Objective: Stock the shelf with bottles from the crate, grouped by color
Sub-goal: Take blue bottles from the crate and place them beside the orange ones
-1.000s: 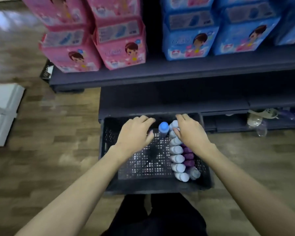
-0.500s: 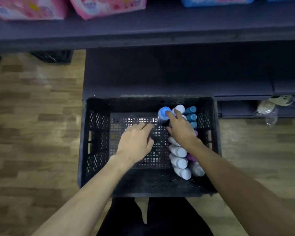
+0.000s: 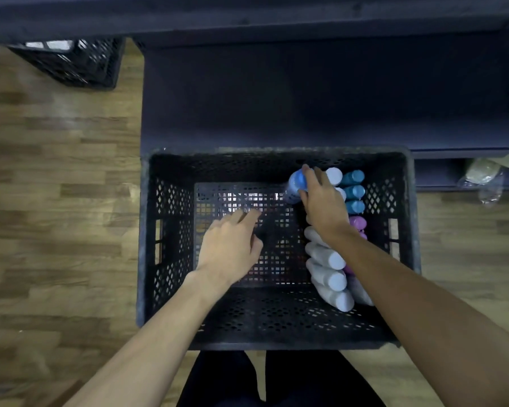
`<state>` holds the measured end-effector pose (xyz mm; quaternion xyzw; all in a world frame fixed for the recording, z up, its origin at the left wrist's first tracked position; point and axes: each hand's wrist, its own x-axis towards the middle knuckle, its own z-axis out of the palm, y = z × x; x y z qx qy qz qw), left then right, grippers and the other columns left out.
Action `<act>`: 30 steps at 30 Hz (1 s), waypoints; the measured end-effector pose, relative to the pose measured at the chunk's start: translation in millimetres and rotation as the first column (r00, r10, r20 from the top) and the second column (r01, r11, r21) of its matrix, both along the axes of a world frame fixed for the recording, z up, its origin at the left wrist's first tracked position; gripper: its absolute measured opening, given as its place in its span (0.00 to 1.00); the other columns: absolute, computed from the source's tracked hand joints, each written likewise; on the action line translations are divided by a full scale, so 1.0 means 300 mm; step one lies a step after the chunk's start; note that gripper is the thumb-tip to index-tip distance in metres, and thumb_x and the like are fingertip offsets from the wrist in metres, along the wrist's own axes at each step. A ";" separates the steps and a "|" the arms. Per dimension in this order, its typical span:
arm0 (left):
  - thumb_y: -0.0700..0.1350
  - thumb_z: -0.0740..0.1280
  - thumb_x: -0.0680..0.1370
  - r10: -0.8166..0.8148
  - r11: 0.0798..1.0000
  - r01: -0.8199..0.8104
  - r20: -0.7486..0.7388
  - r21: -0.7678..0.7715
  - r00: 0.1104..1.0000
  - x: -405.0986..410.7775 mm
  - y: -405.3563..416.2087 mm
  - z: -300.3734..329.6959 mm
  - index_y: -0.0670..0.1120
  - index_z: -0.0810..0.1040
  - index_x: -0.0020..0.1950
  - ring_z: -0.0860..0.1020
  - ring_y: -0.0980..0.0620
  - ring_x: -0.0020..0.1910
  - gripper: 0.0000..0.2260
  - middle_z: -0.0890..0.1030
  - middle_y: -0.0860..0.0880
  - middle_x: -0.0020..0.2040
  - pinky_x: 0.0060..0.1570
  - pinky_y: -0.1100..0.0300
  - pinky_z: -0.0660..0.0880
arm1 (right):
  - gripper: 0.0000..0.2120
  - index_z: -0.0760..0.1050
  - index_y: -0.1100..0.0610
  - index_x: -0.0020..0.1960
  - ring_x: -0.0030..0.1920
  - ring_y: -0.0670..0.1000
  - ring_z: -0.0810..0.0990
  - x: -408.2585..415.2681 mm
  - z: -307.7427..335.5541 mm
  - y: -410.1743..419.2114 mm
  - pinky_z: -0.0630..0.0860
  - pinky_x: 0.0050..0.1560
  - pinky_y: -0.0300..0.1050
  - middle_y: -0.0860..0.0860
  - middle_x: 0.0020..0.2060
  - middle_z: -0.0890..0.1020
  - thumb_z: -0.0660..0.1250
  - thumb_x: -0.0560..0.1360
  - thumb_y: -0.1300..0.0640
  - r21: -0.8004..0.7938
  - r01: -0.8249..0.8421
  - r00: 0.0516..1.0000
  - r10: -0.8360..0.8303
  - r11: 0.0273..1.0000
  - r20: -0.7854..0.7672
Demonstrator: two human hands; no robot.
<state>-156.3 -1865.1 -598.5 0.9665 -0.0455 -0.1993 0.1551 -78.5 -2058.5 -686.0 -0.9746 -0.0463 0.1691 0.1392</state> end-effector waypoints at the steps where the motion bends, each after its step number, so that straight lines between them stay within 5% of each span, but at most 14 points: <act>1: 0.48 0.62 0.78 0.001 1.000 -0.001 -0.002 -0.005 1.000 -0.003 0.007 -0.001 0.50 0.65 0.73 0.76 0.47 0.53 0.23 0.76 0.50 0.55 0.57 0.53 0.72 | 0.24 0.61 0.57 0.76 0.53 0.63 0.80 0.008 0.002 0.005 0.77 0.42 0.52 0.60 0.69 0.69 0.62 0.82 0.57 -0.020 0.007 1.000 -0.007 1.000 0.010; 9: 0.49 0.60 0.78 0.012 1.000 -0.012 -0.010 -0.024 1.000 -0.048 0.037 -0.034 0.50 0.65 0.73 0.76 0.50 0.53 0.22 0.76 0.51 0.56 0.57 0.55 0.74 | 0.20 0.65 0.58 0.71 0.41 0.63 0.80 0.007 -0.021 -0.012 0.72 0.33 0.49 0.60 0.56 0.76 0.62 0.81 0.56 -0.037 -0.005 0.999 0.007 0.999 0.044; 16: 0.49 0.60 0.79 0.017 0.998 -0.019 -0.032 -0.056 0.999 -0.103 0.038 -0.097 0.51 0.63 0.73 0.76 0.50 0.51 0.22 0.76 0.51 0.56 0.54 0.55 0.75 | 0.37 0.50 0.55 0.80 0.45 0.63 0.81 -0.041 -0.112 0.044 0.78 0.39 0.53 0.61 0.71 0.66 0.65 0.79 0.49 0.045 0.056 0.998 -0.056 0.997 0.007; 20: 0.49 0.60 0.79 0.035 0.996 -0.037 -0.021 -0.077 0.999 -0.124 0.044 -0.125 0.52 0.63 0.73 0.75 0.52 0.51 0.22 0.75 0.53 0.56 0.54 0.57 0.74 | 0.38 0.45 0.53 0.80 0.49 0.62 0.80 -0.044 -0.154 0.071 0.75 0.40 0.50 0.61 0.72 0.65 0.65 0.80 0.49 0.003 0.129 0.991 -0.130 0.992 0.043; 25: 0.49 0.60 0.79 0.039 0.994 -0.037 0.014 -0.102 0.999 -0.143 0.058 -0.149 0.52 0.63 0.72 0.75 0.54 0.52 0.21 0.75 0.54 0.57 0.56 0.58 0.74 | 0.38 0.48 0.54 0.80 0.43 0.60 0.80 -0.037 -0.211 0.102 0.74 0.33 0.47 0.61 0.67 0.68 0.66 0.79 0.51 -0.009 0.148 0.981 -0.145 0.989 0.127; 30: 0.48 0.61 0.78 0.023 0.995 -0.018 0.052 -0.096 0.998 -0.155 0.068 -0.135 0.51 0.65 0.71 0.75 0.53 0.51 0.21 0.76 0.54 0.54 0.53 0.56 0.75 | 0.36 0.50 0.52 0.80 0.49 0.59 0.78 -0.037 -0.195 0.100 0.79 0.41 0.53 0.57 0.67 0.67 0.66 0.78 0.58 0.173 0.169 0.974 -0.191 0.970 0.123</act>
